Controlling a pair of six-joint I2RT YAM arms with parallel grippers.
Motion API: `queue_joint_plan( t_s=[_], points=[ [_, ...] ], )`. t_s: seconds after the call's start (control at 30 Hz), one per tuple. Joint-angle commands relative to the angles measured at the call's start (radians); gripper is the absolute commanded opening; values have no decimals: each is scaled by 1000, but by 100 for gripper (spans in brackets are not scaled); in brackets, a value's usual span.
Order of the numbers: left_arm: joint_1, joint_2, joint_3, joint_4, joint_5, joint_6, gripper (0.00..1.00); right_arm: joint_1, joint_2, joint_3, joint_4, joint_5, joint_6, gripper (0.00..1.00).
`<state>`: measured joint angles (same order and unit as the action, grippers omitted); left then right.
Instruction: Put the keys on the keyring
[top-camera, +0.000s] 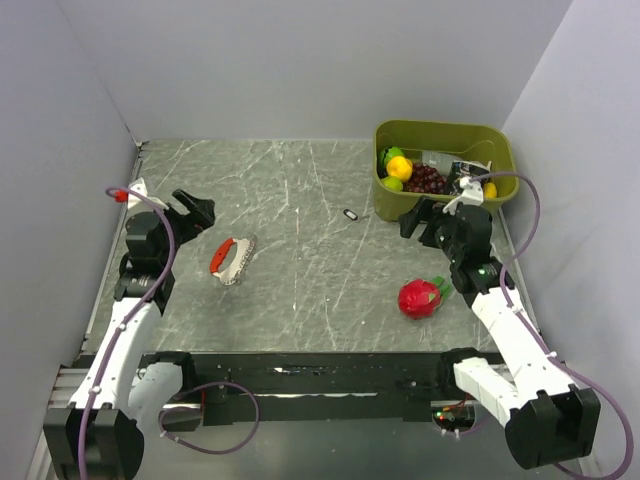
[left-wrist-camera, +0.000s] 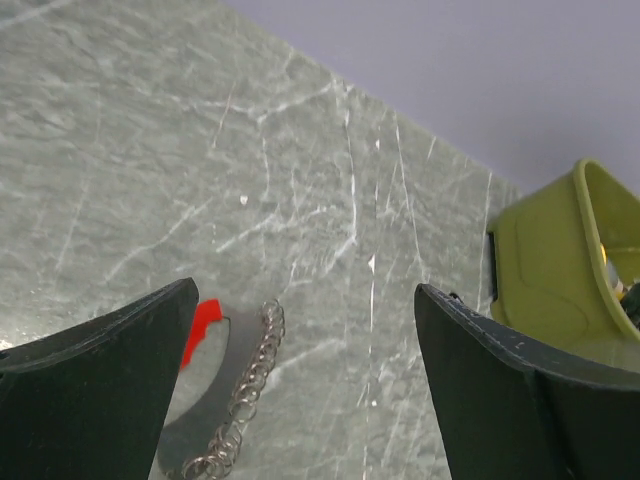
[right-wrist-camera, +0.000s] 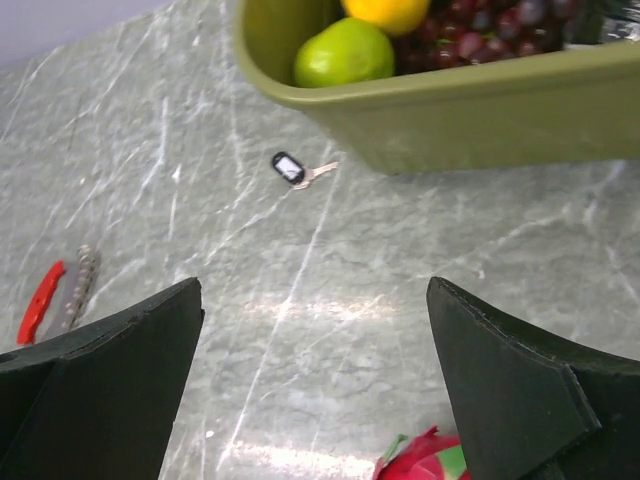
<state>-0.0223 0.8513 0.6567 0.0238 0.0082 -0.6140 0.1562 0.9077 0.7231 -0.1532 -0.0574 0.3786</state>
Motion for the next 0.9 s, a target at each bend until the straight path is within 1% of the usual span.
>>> queue_joint_plan(
  t_s=[0.0,0.1,0.17,0.2,0.27,0.37,0.5,0.57,0.6,0.67,0.7,0.73,0.77,0.8,0.83,0.87],
  points=[
    [-1,2,20,22,49,-1,96,75,31,99,-6,-6,-35,100],
    [-1,0,12,4,7,-13,96,167,79,139,-19,54,-72,100],
    [-1,6,14,-10,-5,-23,96,206,124,177,-37,56,-89,100],
    [-1,23,17,-21,-5,-20,96,238,141,188,-40,83,-93,100],
    [-1,46,32,-62,-39,-27,96,264,194,222,-55,93,-101,100],
    [-1,100,49,-90,-28,-26,96,315,253,252,-60,91,-93,100],
    [-1,204,101,-177,-65,-20,96,391,333,280,-42,91,-90,100],
    [-1,244,136,-238,-96,-10,96,417,414,324,-51,116,-80,100],
    [-2,283,149,-258,-102,-9,96,424,484,347,-68,119,-79,100],
    [-8,324,179,-291,-100,-6,96,430,568,438,-95,148,-80,100],
    [-13,365,188,-300,-99,-7,97,430,659,482,-158,169,-76,100],
    [-22,385,208,-309,-99,-4,96,430,706,568,-179,183,-75,100],
    [-48,422,222,-338,-118,-3,97,430,752,613,-206,214,-75,99],
    [-65,437,233,-350,-135,-4,97,430,833,657,-232,225,-76,99],
    [-83,452,251,-363,-154,-3,97,430,867,727,-255,234,-79,99],
    [-121,465,261,-373,-195,-4,98,431,901,761,-262,243,-84,99]
  ],
)
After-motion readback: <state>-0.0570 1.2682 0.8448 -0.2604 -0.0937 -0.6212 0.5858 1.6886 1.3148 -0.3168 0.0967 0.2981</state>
